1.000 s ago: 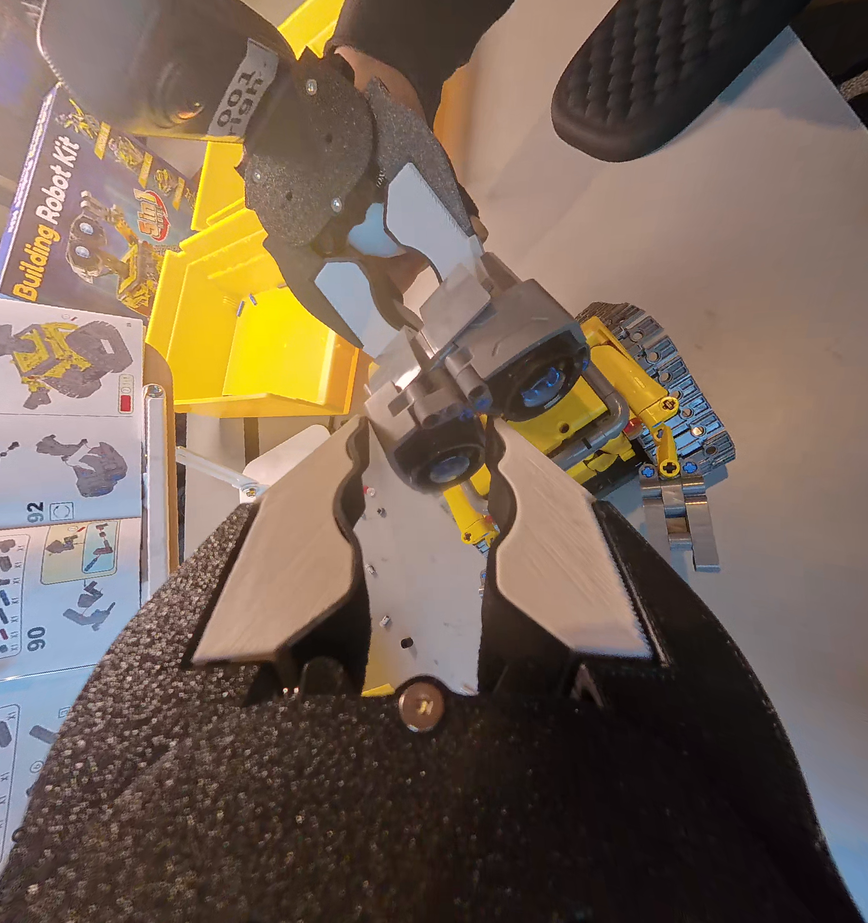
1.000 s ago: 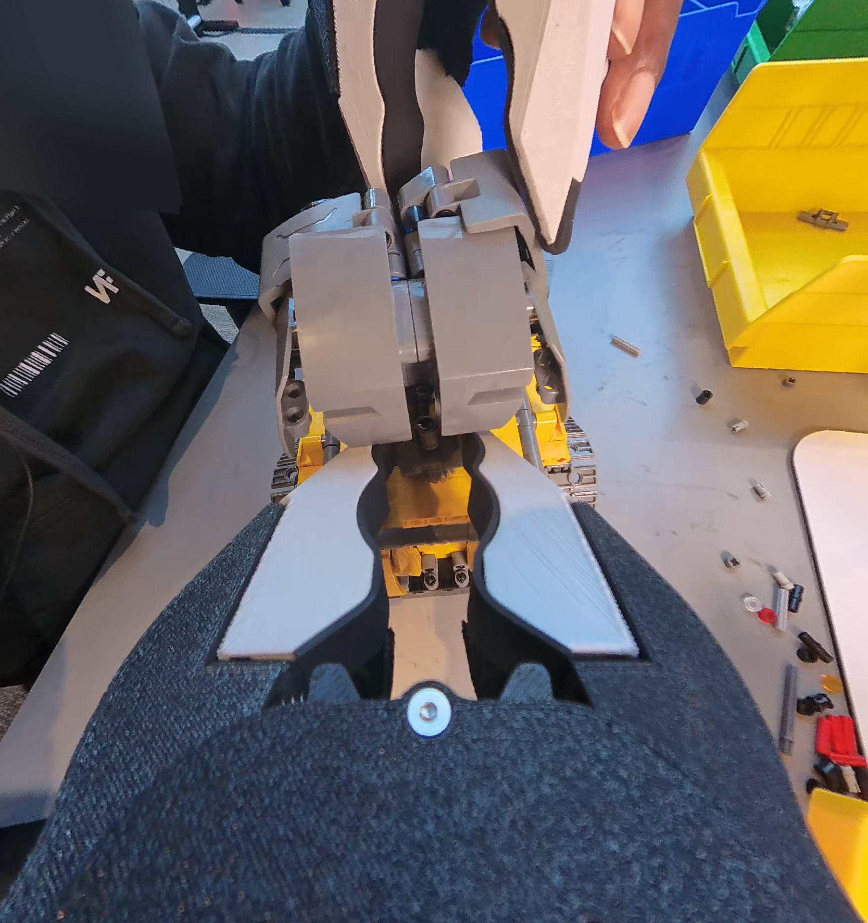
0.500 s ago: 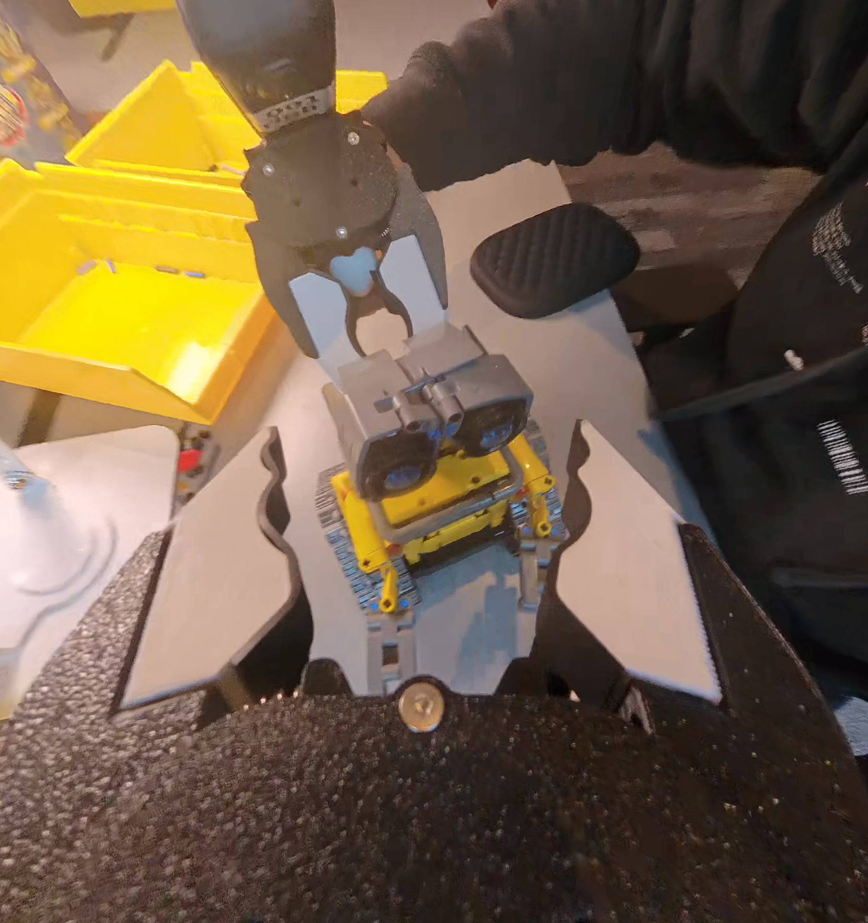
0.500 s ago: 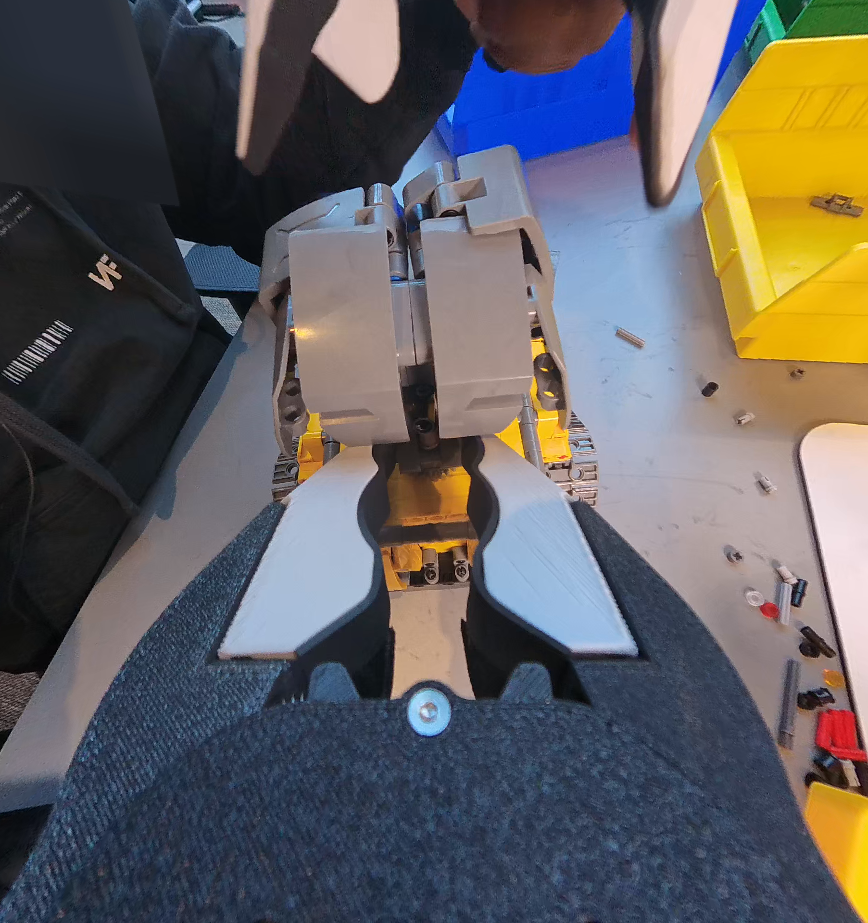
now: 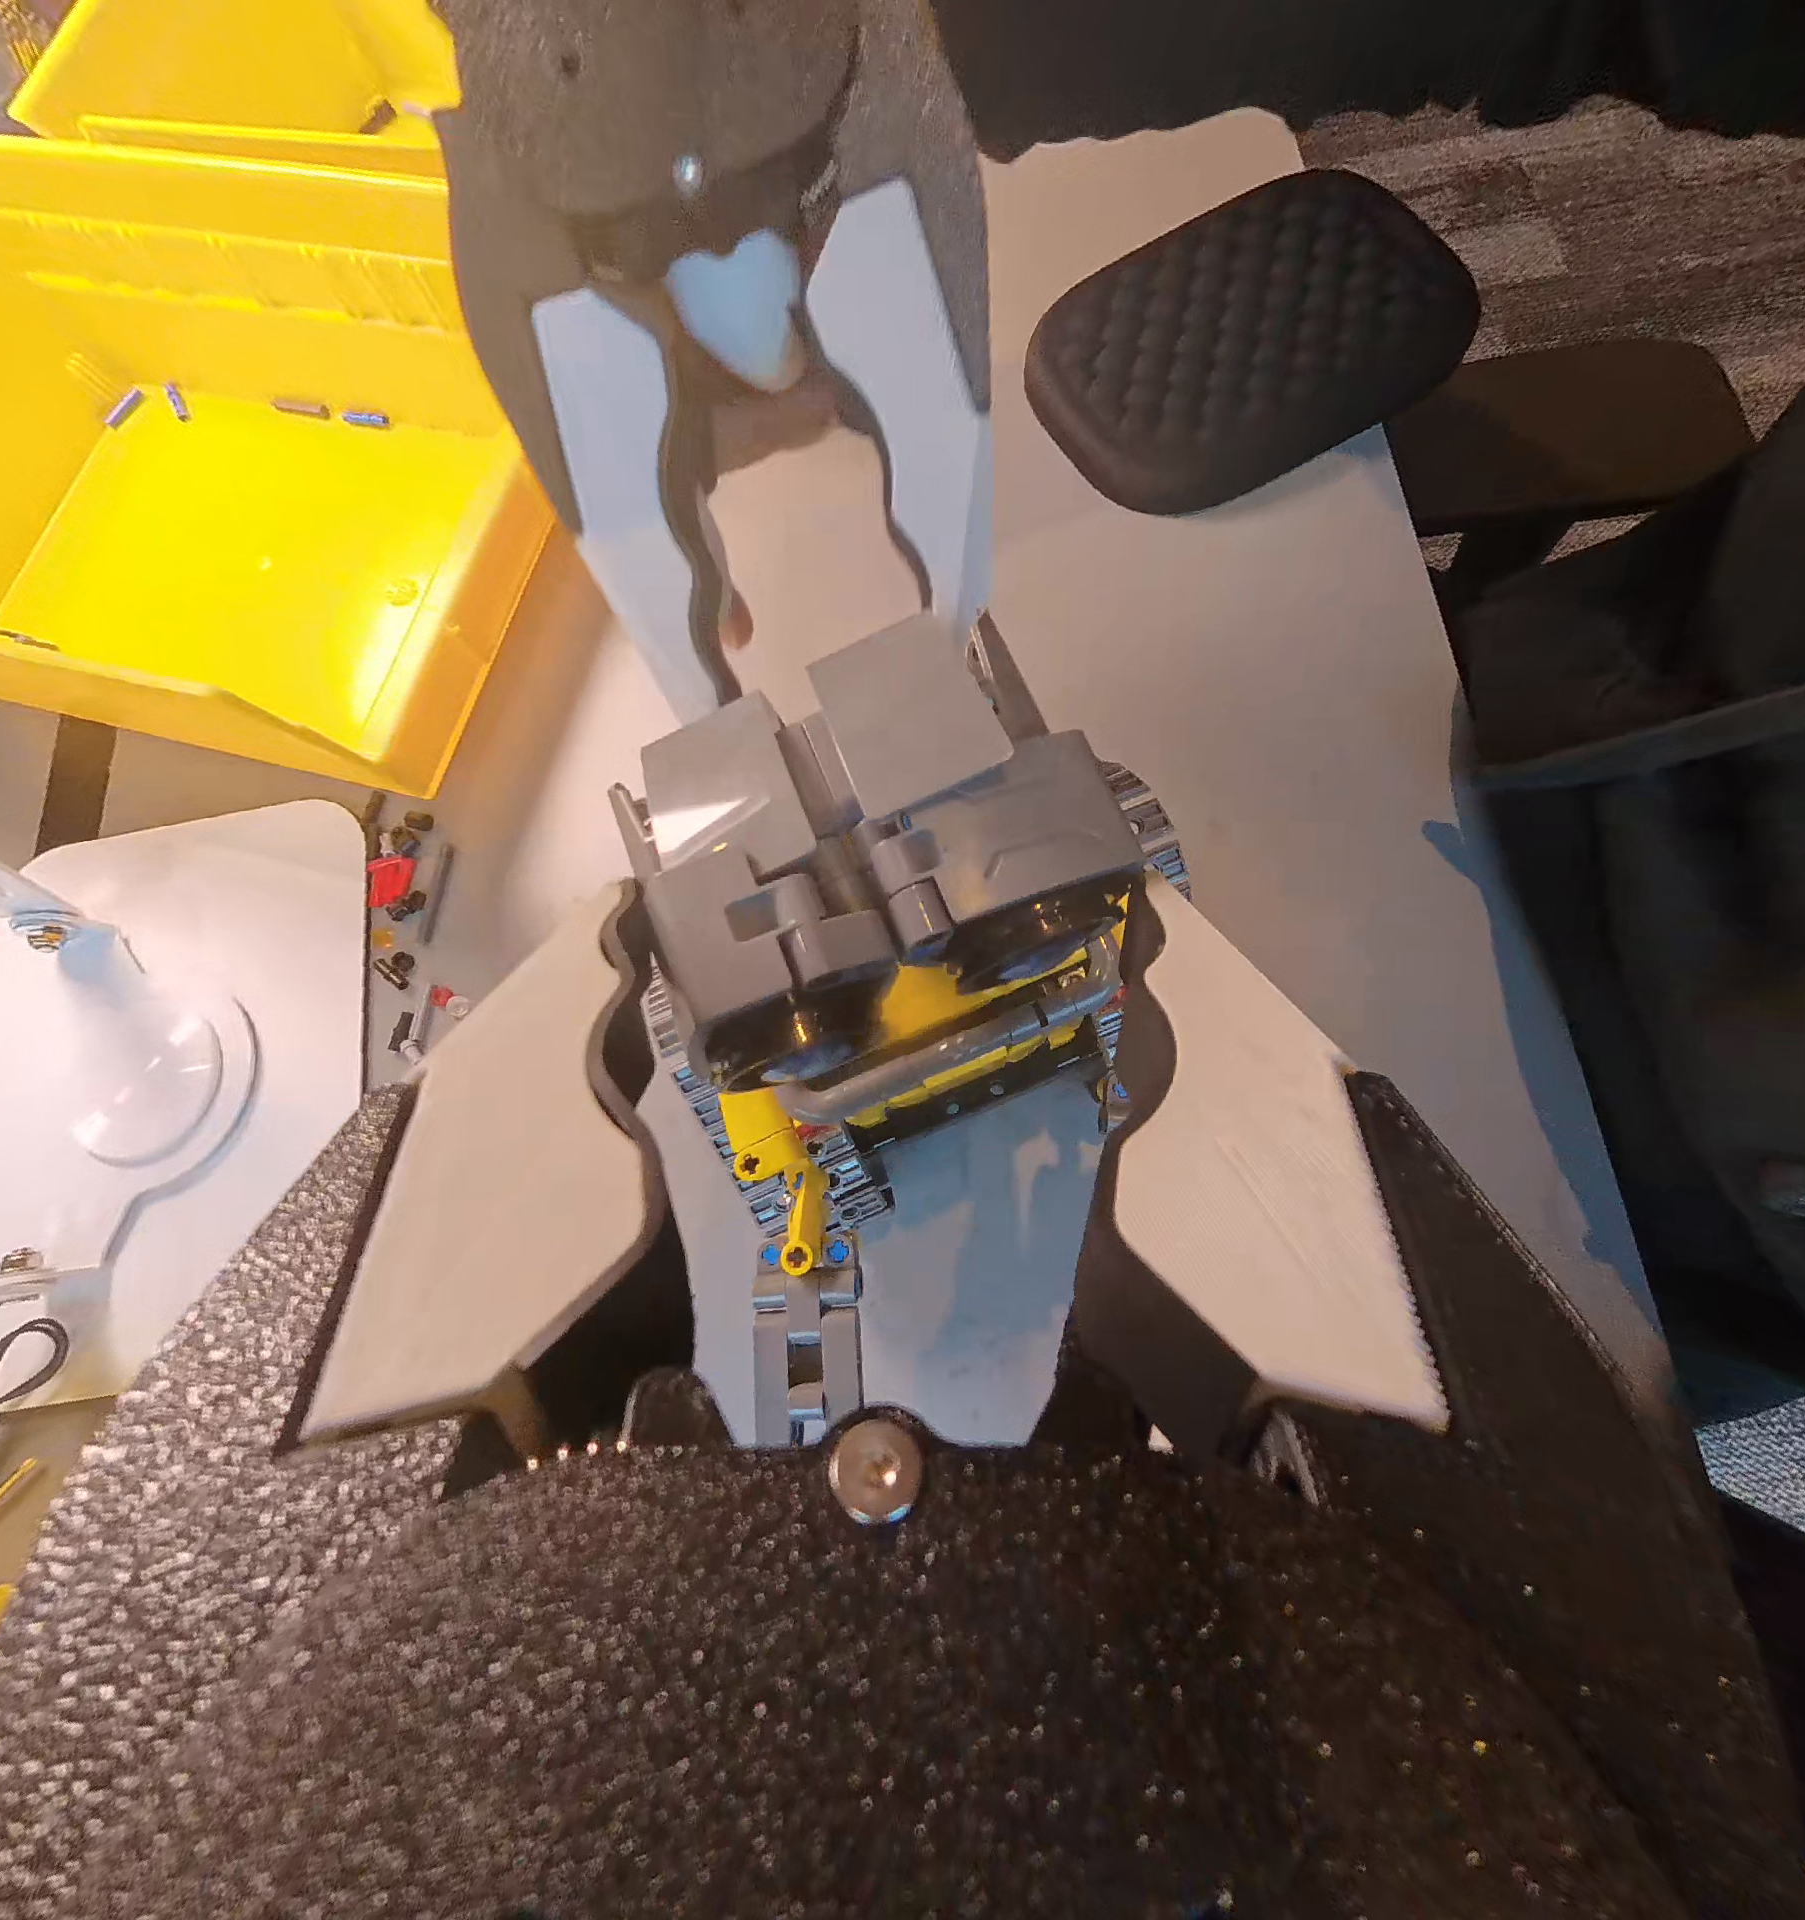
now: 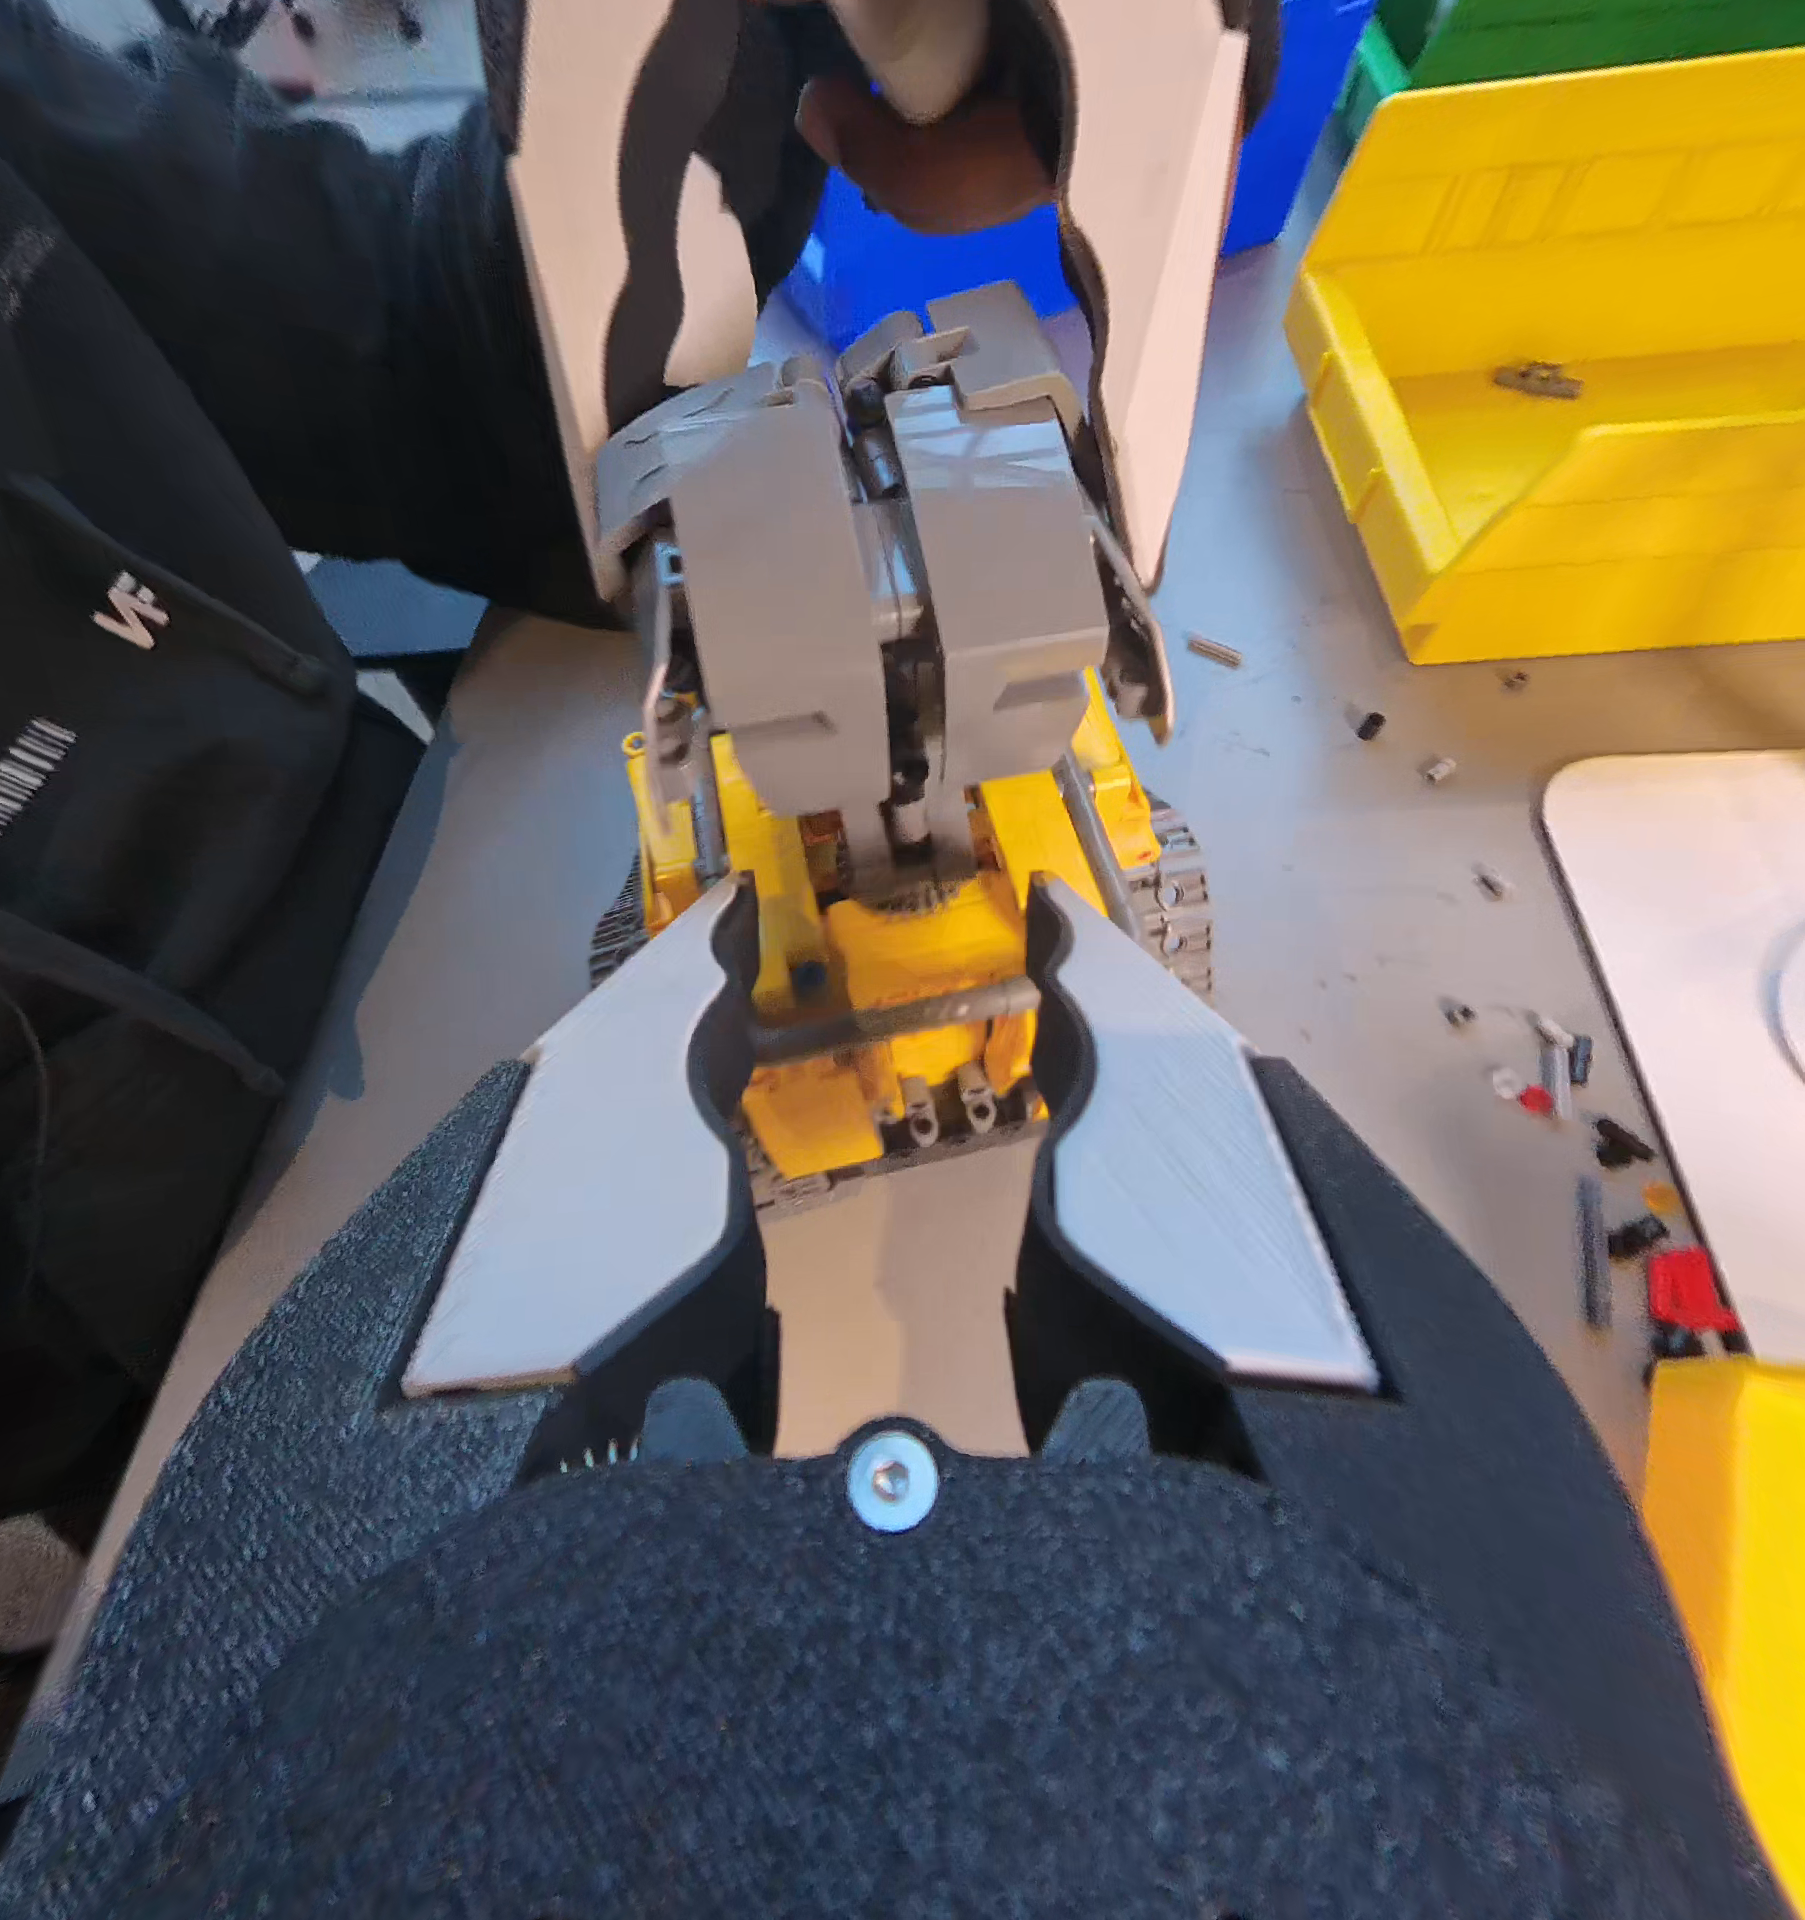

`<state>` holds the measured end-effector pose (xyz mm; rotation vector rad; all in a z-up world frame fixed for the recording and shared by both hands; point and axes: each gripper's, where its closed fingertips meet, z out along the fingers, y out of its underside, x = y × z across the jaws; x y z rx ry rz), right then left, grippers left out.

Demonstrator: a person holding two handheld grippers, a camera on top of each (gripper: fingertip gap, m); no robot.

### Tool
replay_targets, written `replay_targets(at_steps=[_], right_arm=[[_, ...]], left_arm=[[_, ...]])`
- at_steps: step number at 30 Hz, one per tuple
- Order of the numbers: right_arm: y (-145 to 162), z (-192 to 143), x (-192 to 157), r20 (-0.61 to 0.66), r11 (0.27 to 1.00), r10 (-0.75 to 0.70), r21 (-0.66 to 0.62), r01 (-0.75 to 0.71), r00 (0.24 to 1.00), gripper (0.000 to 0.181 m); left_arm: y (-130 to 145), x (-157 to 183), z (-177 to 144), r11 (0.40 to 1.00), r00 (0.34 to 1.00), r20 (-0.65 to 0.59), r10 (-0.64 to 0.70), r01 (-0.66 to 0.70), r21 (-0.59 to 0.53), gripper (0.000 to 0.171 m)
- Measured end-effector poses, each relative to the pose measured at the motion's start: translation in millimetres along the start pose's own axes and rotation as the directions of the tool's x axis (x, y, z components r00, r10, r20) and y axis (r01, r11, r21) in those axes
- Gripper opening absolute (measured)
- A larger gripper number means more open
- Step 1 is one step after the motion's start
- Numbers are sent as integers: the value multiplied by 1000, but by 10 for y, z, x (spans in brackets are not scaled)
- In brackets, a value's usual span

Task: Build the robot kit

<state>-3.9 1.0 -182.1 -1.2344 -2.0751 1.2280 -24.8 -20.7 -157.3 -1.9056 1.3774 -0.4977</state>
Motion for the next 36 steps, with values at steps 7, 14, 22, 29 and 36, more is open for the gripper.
replay_targets(at_steps=[7,14,22,29,36], right_arm=[[258,-189,-267,-379,996,-55,49,79,924,52],[405,-31,-173,-532,990,-130,-21,140,837,33],[410,-62,12,-344,975,-213,-15,221,914,28],[352,5,187,-142,968,-244,25,250,959,26],[295,93,228,-136,963,-260,35,267,956,26]], left_arm=[[0,-9,-1,1000,1000,-16,-10,10,10,90],[-3,-12,0,999,999,0,-37,37,-3,90],[-9,-108,24,989,981,152,-117,129,-71,90],[41,-197,-30,956,934,280,-220,264,-129,90],[154,-184,-140,945,918,292,-268,309,-105,90]])
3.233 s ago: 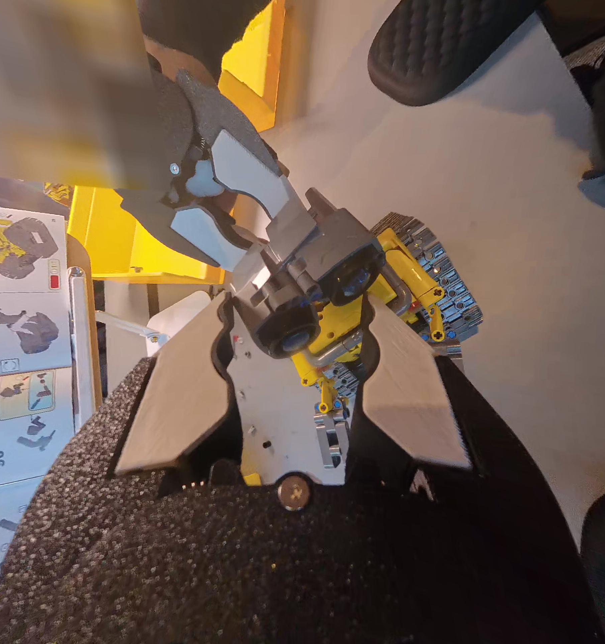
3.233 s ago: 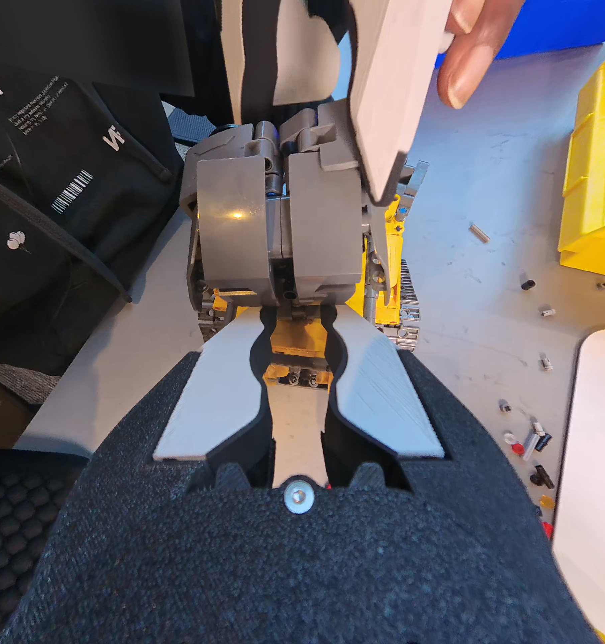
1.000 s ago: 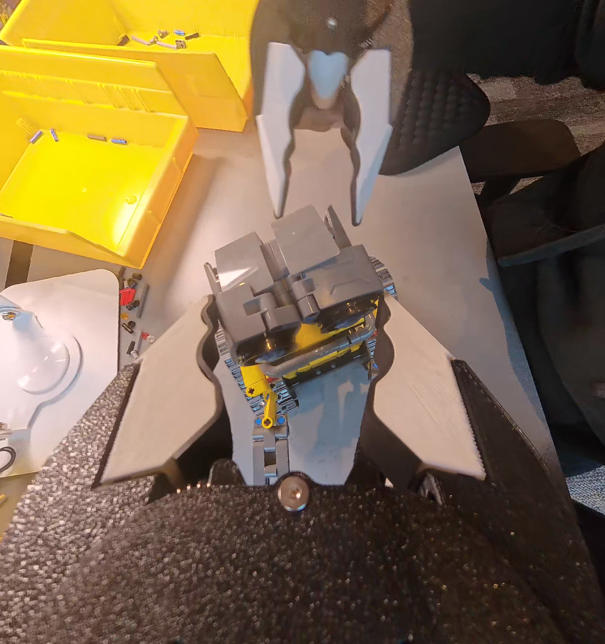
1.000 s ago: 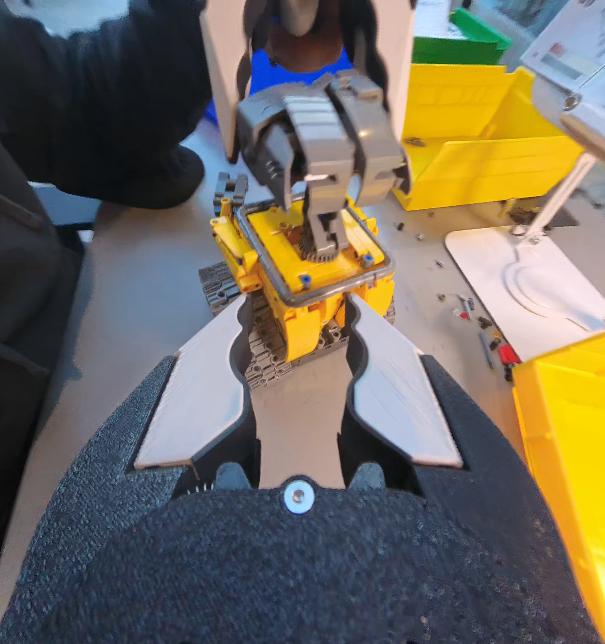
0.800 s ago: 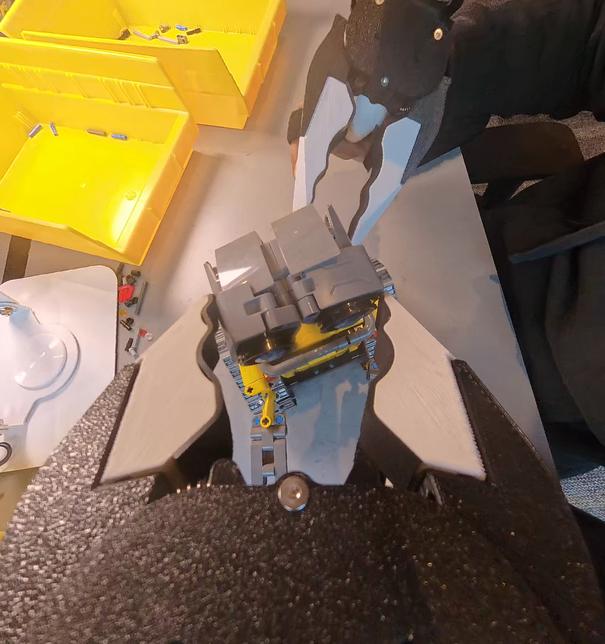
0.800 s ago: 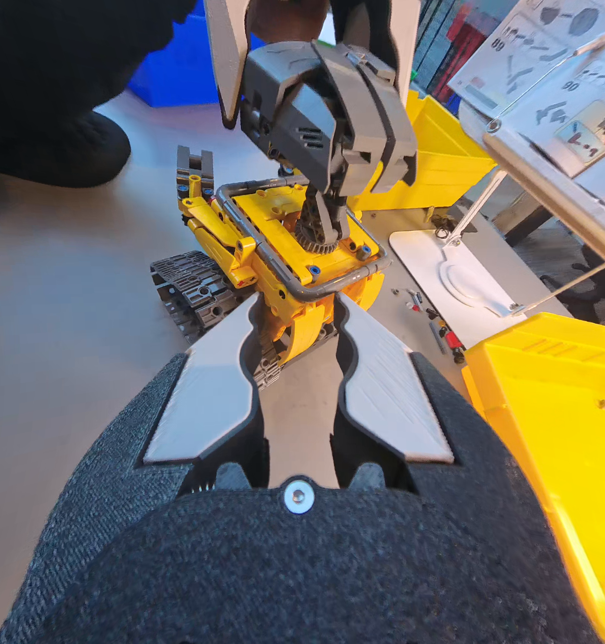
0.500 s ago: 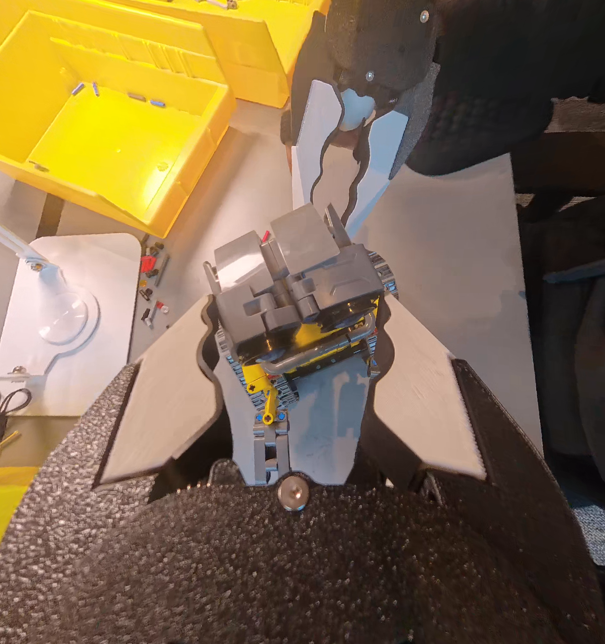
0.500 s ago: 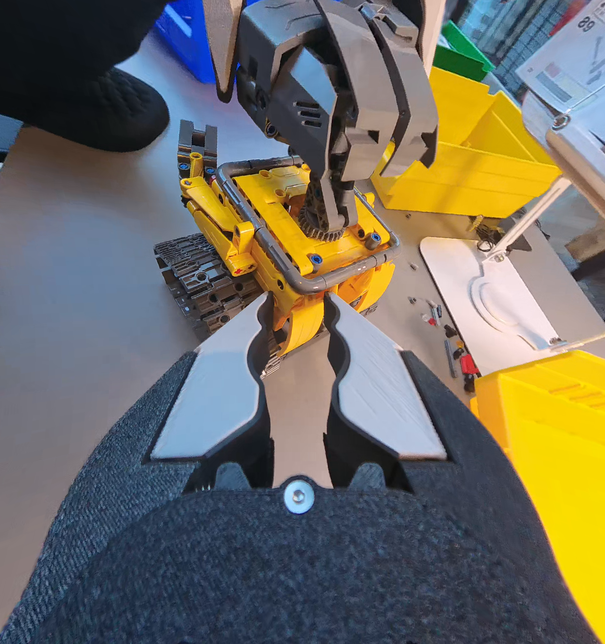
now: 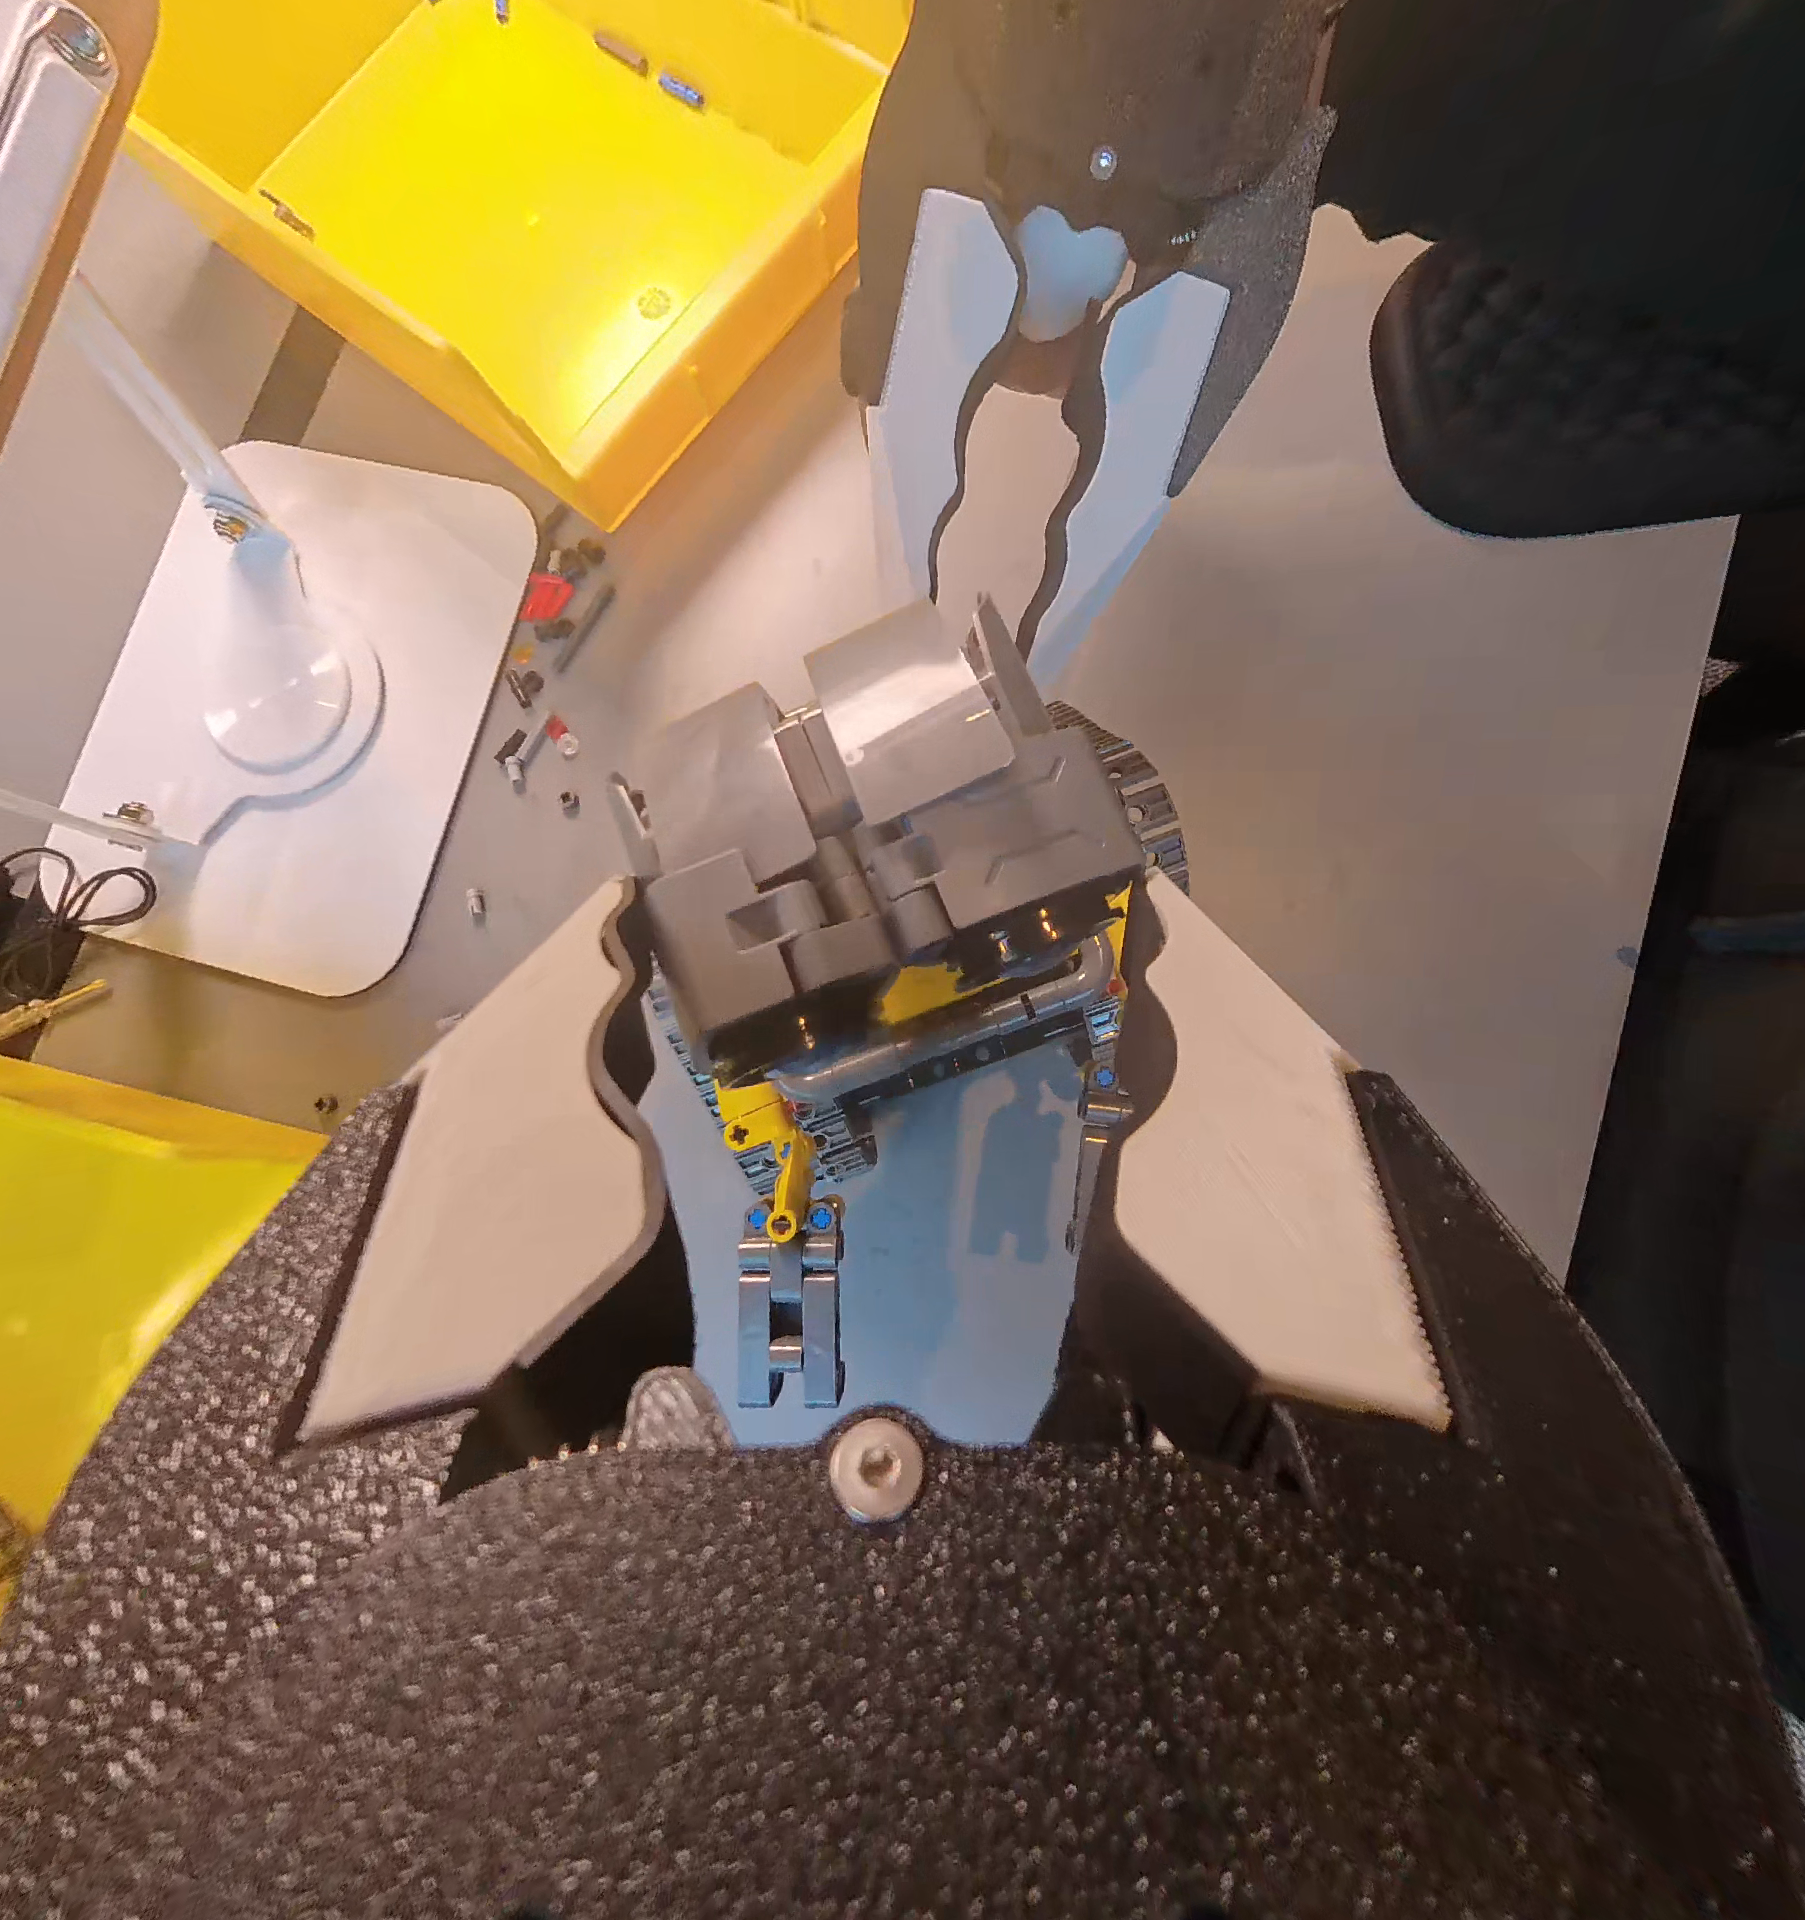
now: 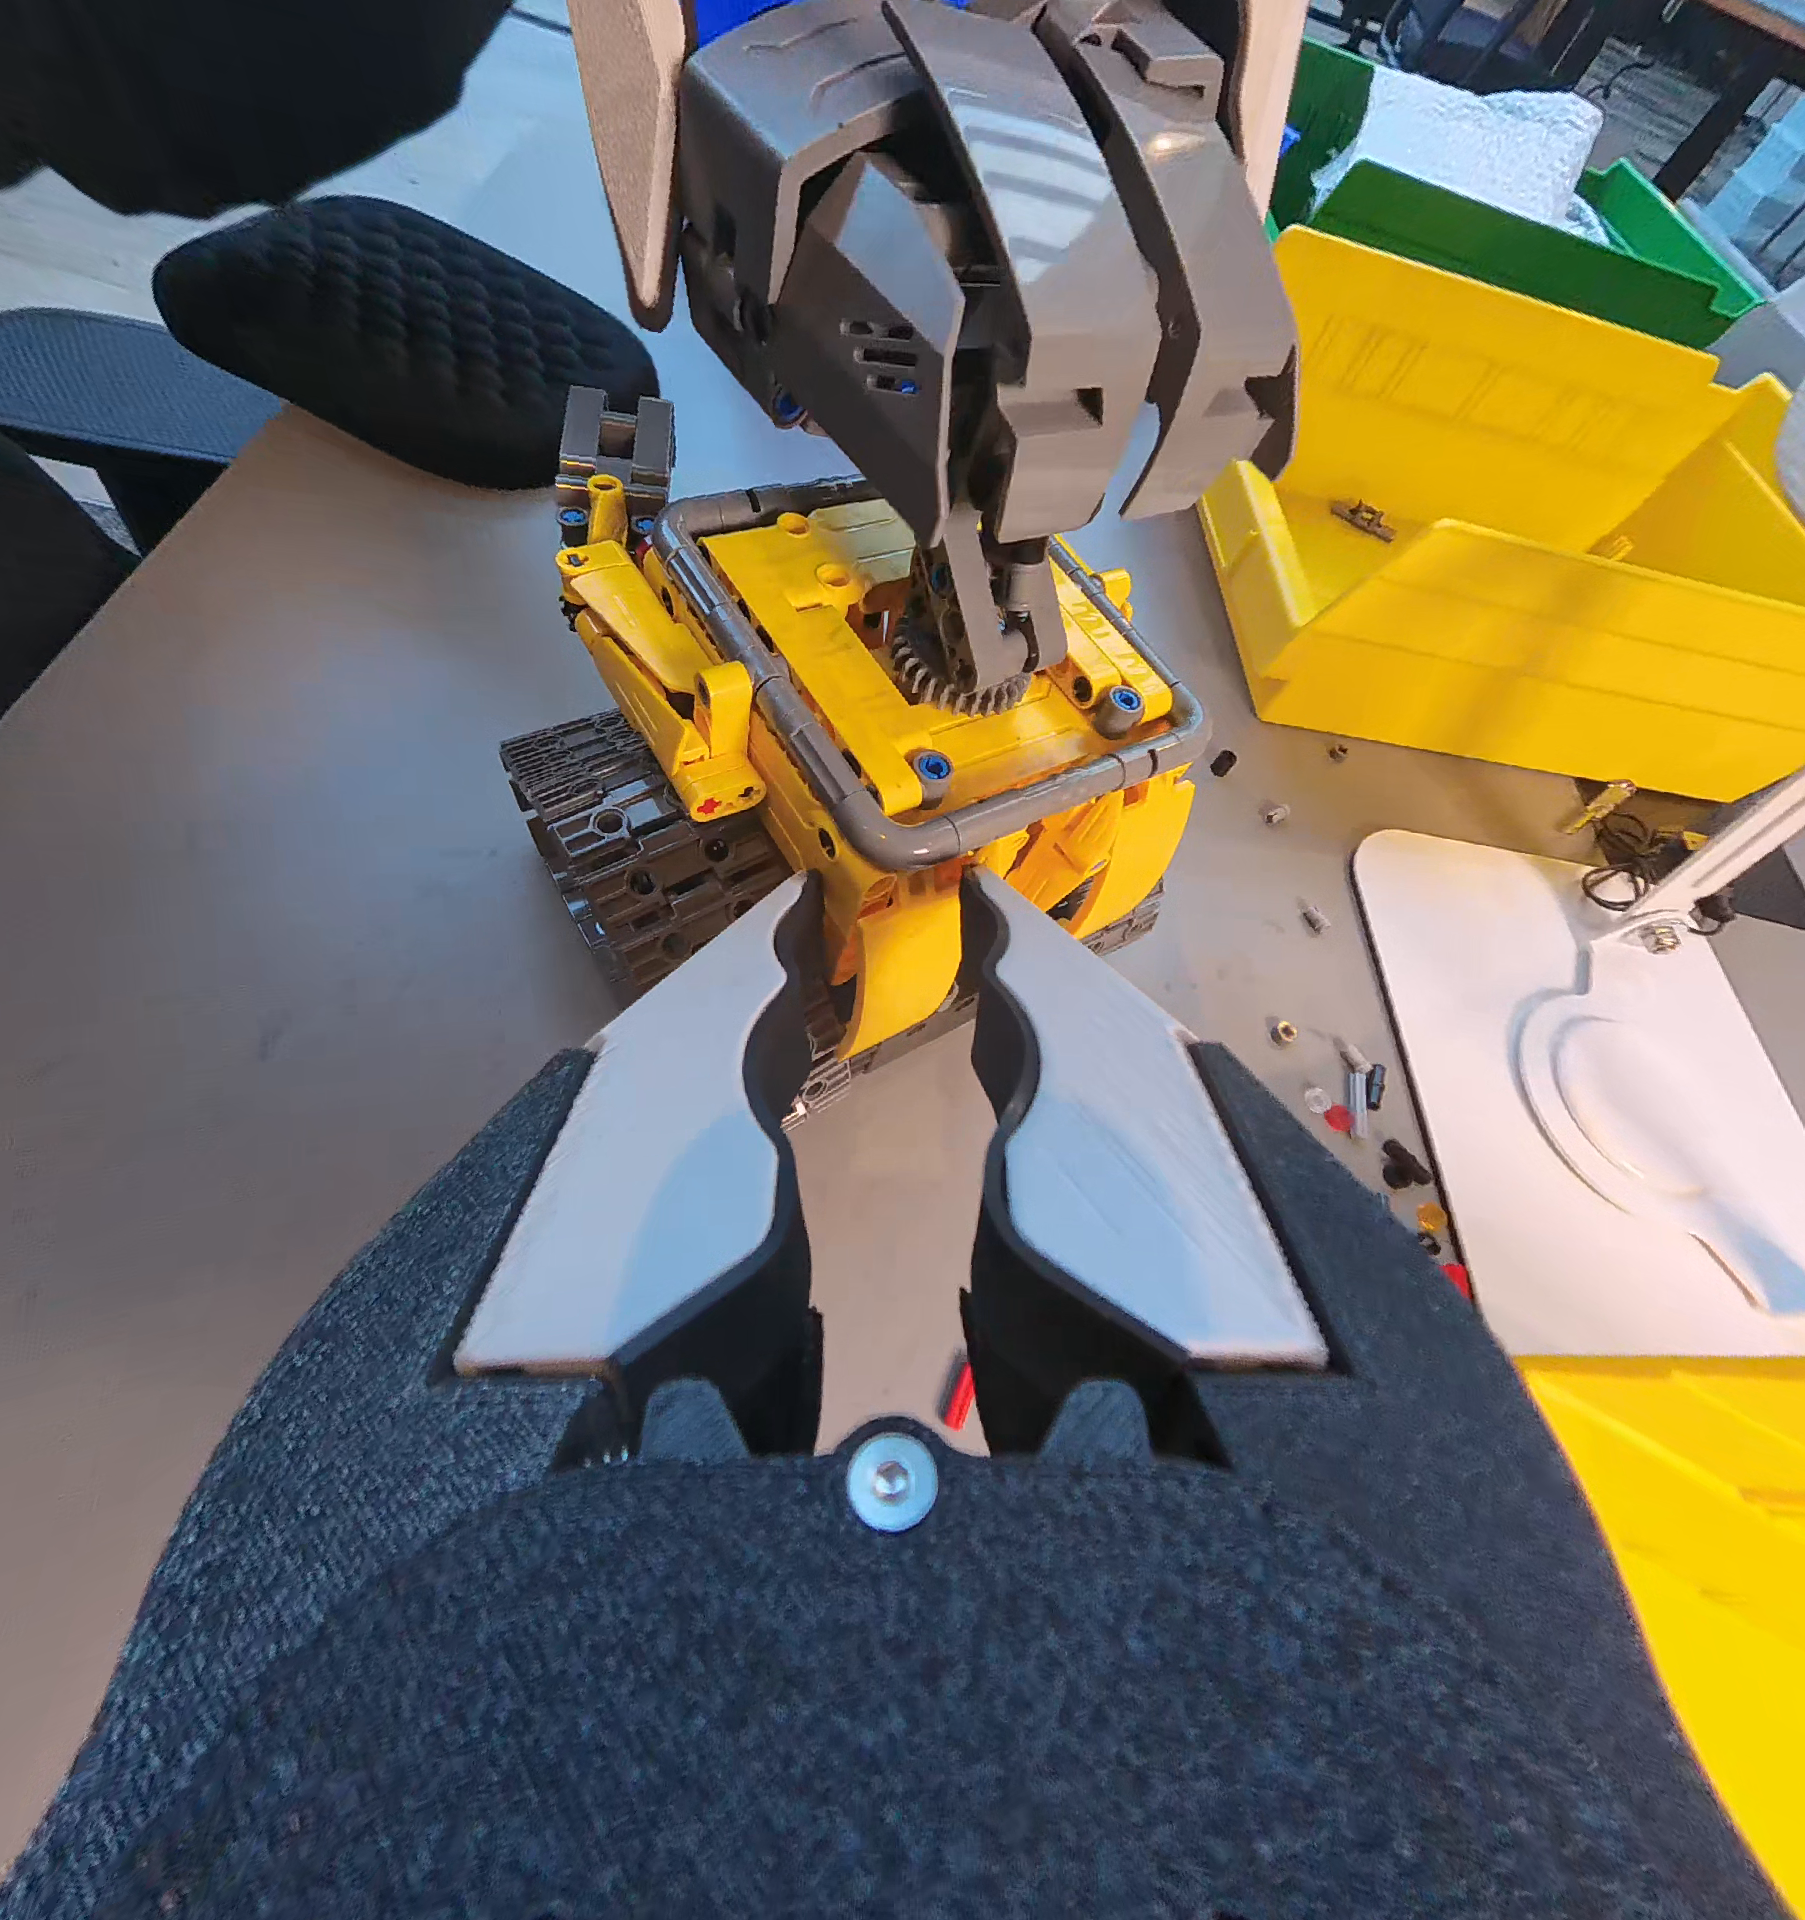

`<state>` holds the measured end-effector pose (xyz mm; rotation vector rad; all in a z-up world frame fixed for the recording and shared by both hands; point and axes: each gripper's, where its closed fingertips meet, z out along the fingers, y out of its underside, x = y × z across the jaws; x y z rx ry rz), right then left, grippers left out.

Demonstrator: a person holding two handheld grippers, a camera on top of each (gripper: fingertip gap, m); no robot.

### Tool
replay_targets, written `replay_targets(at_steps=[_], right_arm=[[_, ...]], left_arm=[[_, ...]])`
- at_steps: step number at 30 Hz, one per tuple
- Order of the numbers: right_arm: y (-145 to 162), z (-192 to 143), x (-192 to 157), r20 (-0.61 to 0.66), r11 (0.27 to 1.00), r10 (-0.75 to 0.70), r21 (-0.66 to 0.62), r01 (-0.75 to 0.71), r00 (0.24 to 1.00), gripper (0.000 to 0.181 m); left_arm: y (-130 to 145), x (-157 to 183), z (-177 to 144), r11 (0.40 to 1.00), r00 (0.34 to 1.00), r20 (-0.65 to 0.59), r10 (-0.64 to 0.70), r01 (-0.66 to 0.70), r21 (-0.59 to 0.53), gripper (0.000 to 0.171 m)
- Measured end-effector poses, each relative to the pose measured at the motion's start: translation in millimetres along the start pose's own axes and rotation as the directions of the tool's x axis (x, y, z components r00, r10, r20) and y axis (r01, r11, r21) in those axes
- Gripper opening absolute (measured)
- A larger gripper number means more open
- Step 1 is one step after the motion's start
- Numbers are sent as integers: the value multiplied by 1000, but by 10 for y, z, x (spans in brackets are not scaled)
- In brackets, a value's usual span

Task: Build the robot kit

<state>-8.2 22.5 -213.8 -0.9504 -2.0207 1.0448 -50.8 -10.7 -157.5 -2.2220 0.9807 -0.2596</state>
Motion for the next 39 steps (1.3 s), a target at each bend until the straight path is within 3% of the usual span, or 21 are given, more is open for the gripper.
replay_targets(at_steps=[8,24,39], right_arm=[[-11,24,4,-12,1000,4,19,-4,1000,26],[-7,18,3,-18,1000,2,28,-2,1000,26],[-85,-52,-19,-34,997,55,52,-54,998,27]], left_arm=[[71,-16,-35,995,998,14,65,-63,-76,90],[65,-52,-46,949,991,-80,108,-127,-287,89],[52,-40,-34,929,988,-61,140,-152,-338,88]])
